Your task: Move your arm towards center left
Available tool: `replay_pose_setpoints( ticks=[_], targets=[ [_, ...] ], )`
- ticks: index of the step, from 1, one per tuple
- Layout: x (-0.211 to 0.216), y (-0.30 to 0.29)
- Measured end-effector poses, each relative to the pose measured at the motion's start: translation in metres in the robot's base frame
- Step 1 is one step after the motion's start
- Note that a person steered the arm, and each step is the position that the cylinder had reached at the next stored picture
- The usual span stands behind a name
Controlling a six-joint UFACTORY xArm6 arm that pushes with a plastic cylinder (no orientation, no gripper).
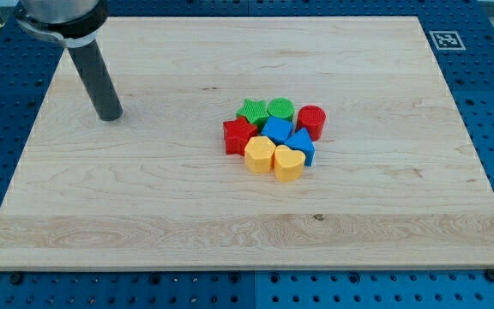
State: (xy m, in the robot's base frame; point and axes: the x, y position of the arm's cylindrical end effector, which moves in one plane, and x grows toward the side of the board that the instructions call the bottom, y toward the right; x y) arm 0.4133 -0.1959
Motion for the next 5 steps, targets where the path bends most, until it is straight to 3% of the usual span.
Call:
replay_pose_setpoints(
  ticks=[2,4,5],
  targets=[
    [0.041,0.015],
    [0.053,0.017],
    [0.078,0.051]
  ],
)
